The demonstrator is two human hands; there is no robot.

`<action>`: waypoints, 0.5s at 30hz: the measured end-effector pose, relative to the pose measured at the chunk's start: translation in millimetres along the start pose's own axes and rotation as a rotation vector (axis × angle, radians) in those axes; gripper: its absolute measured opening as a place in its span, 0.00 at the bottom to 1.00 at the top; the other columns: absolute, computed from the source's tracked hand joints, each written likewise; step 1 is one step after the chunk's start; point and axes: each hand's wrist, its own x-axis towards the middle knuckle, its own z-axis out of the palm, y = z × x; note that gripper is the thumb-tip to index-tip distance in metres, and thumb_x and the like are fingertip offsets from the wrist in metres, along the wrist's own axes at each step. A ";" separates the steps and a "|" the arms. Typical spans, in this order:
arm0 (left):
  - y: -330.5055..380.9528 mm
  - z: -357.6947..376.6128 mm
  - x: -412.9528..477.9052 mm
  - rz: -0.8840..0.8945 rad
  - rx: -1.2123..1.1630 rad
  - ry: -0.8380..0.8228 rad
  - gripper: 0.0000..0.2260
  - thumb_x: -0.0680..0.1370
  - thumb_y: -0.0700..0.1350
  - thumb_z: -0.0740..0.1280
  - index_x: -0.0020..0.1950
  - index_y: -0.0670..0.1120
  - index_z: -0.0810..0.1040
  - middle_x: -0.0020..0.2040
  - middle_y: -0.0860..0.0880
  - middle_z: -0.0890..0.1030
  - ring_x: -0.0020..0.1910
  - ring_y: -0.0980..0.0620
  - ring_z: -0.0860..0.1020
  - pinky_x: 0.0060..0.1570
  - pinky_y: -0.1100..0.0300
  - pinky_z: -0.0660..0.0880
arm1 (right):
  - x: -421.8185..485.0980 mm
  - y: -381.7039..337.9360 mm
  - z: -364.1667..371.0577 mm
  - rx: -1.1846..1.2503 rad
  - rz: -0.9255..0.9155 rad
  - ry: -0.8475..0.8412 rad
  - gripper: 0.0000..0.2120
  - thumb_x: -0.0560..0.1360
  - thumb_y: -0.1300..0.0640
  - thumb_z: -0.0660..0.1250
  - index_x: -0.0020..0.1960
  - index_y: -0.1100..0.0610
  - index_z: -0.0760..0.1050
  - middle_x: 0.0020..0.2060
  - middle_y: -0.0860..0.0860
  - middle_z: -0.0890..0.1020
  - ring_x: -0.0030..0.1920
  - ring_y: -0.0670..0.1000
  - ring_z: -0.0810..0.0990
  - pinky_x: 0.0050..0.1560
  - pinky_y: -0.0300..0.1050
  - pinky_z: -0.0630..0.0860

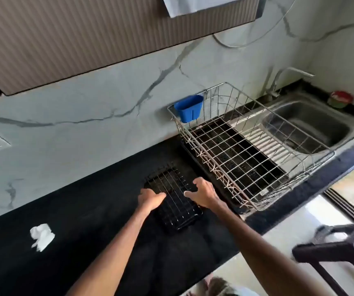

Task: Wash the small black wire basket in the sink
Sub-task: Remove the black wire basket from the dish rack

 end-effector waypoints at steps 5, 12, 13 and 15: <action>0.6 3.5 7.8 -0.160 -0.295 -0.253 0.26 0.80 0.47 0.70 0.74 0.39 0.66 0.73 0.36 0.70 0.55 0.37 0.82 0.50 0.45 0.83 | 32.3 -4.6 8.0 0.052 0.163 -0.106 0.40 0.68 0.39 0.75 0.74 0.56 0.68 0.68 0.55 0.75 0.67 0.55 0.75 0.67 0.52 0.74; 8.8 6.1 17.5 -0.103 -0.228 -0.195 0.20 0.80 0.46 0.72 0.66 0.38 0.70 0.65 0.40 0.72 0.46 0.39 0.86 0.48 0.46 0.86 | 50.9 -9.7 15.4 0.040 0.200 -0.129 0.33 0.66 0.46 0.79 0.67 0.56 0.74 0.59 0.52 0.75 0.59 0.54 0.78 0.58 0.51 0.79; 8.4 5.5 17.2 -0.103 -0.234 -0.196 0.19 0.80 0.45 0.73 0.65 0.37 0.71 0.65 0.40 0.73 0.44 0.38 0.87 0.48 0.45 0.86 | 51.4 -11.2 14.3 0.028 0.189 -0.119 0.30 0.66 0.47 0.80 0.63 0.56 0.76 0.56 0.51 0.76 0.56 0.53 0.80 0.55 0.50 0.80; 6.3 4.5 18.8 -0.108 -0.254 -0.192 0.19 0.79 0.45 0.74 0.64 0.38 0.73 0.67 0.40 0.74 0.39 0.38 0.87 0.46 0.44 0.86 | 51.1 -15.6 12.3 0.023 0.149 -0.093 0.18 0.66 0.53 0.80 0.52 0.58 0.82 0.48 0.51 0.81 0.47 0.53 0.83 0.48 0.49 0.84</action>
